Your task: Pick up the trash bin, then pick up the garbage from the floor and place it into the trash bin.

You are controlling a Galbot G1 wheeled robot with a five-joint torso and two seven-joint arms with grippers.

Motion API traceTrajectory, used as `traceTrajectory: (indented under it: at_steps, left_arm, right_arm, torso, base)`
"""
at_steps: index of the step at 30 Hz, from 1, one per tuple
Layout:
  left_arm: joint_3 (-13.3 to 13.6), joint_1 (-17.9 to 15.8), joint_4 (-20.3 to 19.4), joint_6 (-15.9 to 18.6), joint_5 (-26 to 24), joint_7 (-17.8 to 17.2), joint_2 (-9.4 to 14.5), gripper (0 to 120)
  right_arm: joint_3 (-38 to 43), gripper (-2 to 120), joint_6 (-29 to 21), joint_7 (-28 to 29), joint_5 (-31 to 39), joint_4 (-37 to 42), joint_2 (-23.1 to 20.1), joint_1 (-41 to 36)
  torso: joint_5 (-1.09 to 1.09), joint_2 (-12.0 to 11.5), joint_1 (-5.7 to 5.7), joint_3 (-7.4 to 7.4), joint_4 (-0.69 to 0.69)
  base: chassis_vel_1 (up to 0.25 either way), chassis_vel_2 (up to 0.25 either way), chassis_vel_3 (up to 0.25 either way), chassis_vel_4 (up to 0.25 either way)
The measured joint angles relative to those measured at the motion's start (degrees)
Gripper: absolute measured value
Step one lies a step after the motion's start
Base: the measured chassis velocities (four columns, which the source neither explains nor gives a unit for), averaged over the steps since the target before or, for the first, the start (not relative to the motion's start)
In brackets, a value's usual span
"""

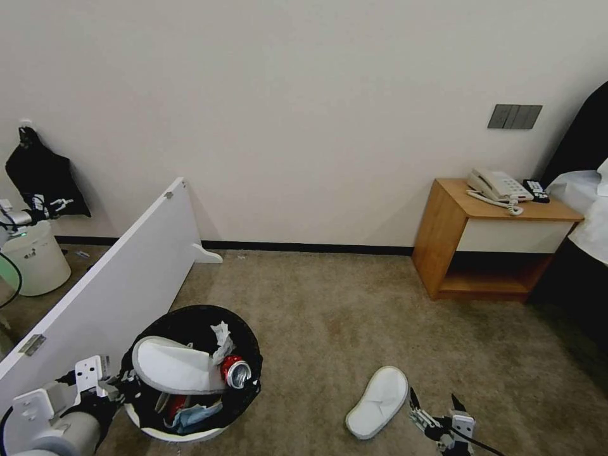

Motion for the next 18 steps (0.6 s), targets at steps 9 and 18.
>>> traceTrajectory:
  at_steps: [9,18]
  left_arm:
    - [-0.6,1.3,-0.6,0.1,0.1,-0.2,-0.2,2]
    - [-1.2,2.8,-1.3,0.1,0.2,-0.2,0.0,2]
  right_arm:
    - [-1.5,100,-8.4,1.2,8.6,-5.1,-2.0,6.7]
    - [-5.3,100,-9.7,1.2,12.4,-14.1,-1.8,13.4]
  torso:
    - [-0.01,0.0,0.00,0.00,0.01]
    - [0.00,0.0,0.00,0.00,0.00]
  base:
    - [0.000,0.000,0.000,0.000]
    - [0.000,0.000,0.000,0.000]
